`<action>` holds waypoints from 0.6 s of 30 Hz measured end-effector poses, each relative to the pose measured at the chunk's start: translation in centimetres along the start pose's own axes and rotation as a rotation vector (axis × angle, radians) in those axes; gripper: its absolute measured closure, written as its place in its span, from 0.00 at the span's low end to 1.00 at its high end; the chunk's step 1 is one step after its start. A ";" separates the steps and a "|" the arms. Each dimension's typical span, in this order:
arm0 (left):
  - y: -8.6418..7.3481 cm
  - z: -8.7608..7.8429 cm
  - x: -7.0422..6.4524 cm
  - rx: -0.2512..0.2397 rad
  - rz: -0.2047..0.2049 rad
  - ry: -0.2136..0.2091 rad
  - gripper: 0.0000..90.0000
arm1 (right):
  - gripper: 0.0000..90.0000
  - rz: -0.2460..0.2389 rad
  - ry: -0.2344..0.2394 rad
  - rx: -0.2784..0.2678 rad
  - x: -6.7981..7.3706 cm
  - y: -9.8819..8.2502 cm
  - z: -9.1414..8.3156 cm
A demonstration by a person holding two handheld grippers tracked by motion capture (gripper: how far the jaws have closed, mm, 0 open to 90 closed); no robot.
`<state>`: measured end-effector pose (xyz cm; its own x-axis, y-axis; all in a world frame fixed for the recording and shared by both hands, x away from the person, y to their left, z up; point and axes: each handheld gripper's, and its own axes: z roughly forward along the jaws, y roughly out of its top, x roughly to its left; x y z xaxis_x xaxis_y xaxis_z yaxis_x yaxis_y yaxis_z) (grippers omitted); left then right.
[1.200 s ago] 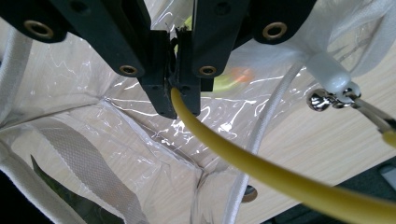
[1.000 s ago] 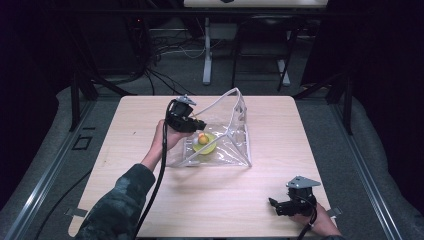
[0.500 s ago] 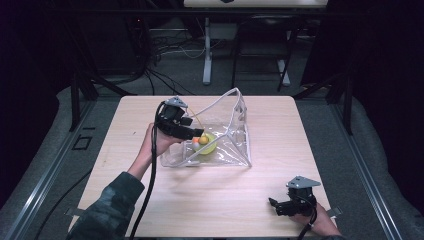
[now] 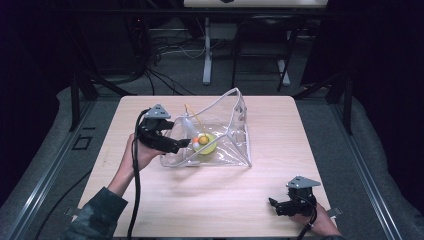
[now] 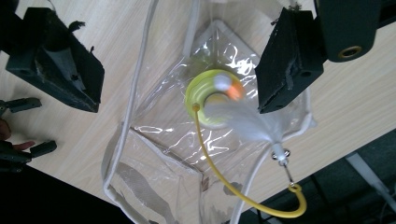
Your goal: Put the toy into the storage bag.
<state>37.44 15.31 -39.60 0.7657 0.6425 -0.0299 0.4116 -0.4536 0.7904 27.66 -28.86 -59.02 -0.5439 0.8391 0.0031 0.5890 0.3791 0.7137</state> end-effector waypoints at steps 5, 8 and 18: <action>-1.4 -1.2 0.0 0.005 -0.003 0.027 0.14 | 0.00 0.000 0.001 0.000 0.0 0.0 0.0; -2.5 -1.8 0.2 0.016 -0.012 0.042 0.11 | 0.00 0.000 0.001 0.000 0.0 0.0 0.0; -6.8 -2.6 1.2 0.091 -0.063 0.080 0.03 | 0.00 0.000 0.001 0.000 0.0 0.0 0.0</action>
<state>34.31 20.76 -43.40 0.6967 0.7169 -0.0255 0.5034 -0.4632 0.7294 27.66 -28.85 -59.02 -0.5445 0.8388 0.0041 0.5893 0.3791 0.7135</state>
